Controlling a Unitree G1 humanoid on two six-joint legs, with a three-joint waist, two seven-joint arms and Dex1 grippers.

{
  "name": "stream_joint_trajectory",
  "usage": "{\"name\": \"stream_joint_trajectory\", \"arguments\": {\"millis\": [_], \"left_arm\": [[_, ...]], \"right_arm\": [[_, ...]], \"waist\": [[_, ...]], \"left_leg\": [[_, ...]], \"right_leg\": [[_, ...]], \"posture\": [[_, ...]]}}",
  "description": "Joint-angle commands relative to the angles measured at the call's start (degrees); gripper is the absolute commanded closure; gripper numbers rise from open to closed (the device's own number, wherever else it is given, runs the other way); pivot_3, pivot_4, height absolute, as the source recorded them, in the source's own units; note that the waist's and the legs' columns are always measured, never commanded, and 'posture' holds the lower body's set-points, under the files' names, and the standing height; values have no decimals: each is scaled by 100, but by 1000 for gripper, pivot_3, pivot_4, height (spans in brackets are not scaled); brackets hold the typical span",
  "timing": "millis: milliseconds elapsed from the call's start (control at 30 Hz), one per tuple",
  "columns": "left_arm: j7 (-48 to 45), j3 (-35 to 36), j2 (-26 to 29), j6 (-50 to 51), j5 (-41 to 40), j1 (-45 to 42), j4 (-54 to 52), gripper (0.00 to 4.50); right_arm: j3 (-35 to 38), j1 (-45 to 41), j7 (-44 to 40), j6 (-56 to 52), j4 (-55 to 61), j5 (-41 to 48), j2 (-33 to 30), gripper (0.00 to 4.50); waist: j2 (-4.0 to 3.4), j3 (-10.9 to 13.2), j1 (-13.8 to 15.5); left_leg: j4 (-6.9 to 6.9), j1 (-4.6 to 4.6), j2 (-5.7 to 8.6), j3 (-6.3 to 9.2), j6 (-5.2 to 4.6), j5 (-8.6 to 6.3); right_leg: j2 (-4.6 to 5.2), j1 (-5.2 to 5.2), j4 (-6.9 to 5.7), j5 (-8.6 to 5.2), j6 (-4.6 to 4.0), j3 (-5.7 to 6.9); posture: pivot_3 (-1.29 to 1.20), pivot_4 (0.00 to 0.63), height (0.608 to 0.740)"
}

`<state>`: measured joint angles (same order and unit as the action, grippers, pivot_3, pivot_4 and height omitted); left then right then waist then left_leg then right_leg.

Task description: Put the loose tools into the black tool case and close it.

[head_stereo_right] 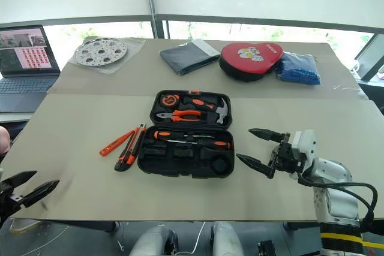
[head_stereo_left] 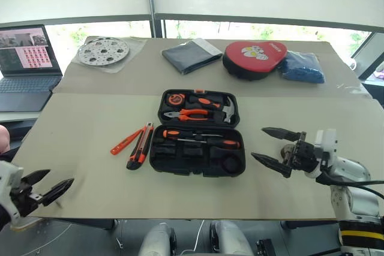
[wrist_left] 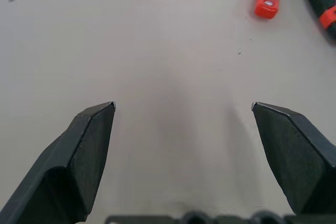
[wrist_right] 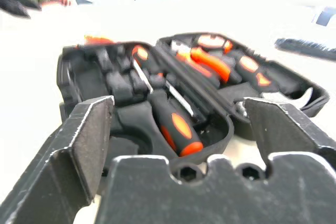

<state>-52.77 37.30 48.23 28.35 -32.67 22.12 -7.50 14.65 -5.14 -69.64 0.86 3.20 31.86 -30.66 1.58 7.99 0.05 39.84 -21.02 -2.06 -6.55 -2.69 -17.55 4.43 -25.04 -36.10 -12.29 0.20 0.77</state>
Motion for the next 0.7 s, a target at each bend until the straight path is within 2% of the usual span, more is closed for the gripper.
{"name": "stream_joint_trajectory", "arguments": {"millis": [33, 100, 200, 333, 467, 500, 700], "left_arm": [[269, -507, 336, 548, -13, -765, -207, 0], [409, -1047, 459, 878, 99, -1430, -133, 0], [718, -2357, 504, 1215, 789, -2759, 283, 0], [796, -2953, 293, 1502, 952, -3608, 617, 0], [480, -3556, 287, 1650, 1104, -4011, 860, 0], [453, -3666, 324, 1649, 1192, -4046, 935, 547], [386, -3875, 252, 1407, 1506, -4075, 1237, 2502]], "right_arm": [[119, -155, 365, 8, 799, 395, 101, 40], [-20, -192, 460, -150, 1124, 496, 88, 40], [-400, -493, 581, -565, 1534, 608, -10, 40], [-619, -695, 621, -919, 1724, 645, -191, 40], [-866, -982, 670, -1226, 1759, 546, -396, 40], [-947, -1049, 638, -1253, 1730, 450, -465, 0], [-1199, -1486, 552, -1270, 1379, 250, -545, 0]], "waist": [[0, 0, -3], [0, 0, -6], [-2, 1, 14], [1, 2, -2], [2, 3, -25], [2, 3, -24], [2, 3, -9]], "left_leg": [[0, 0, -1, 1, 4, 2], [-1, 0, 0, 2, 8, 5], [-1, 0, 5, 4, 12, 7], [0, -5, 12, 3, 22, 14], [-1, -15, 13, -3, 42, 26], [-1, -16, 15, -4, 41, 25], [1, -15, 18, -5, 16, 11]], "right_leg": [[-2, -1, 0, 1, -1, 0], [-2, -2, -4, 2, -3, 0], [-3, -1, -7, 2, -3, 1], [-6, -5, -7, 4, -3, -1], [-7, -14, 5, 0, 2, -2], [-8, -14, 8, -1, 4, -2], [-2, -10, 8, -5, 11, -7]], "posture": [[0, 150, 740], [0, 150, 740], [0, 150, 740], [0, 150, 740], [0, 150, 740], [0, 150, 740], [0, 150, 740]]}}
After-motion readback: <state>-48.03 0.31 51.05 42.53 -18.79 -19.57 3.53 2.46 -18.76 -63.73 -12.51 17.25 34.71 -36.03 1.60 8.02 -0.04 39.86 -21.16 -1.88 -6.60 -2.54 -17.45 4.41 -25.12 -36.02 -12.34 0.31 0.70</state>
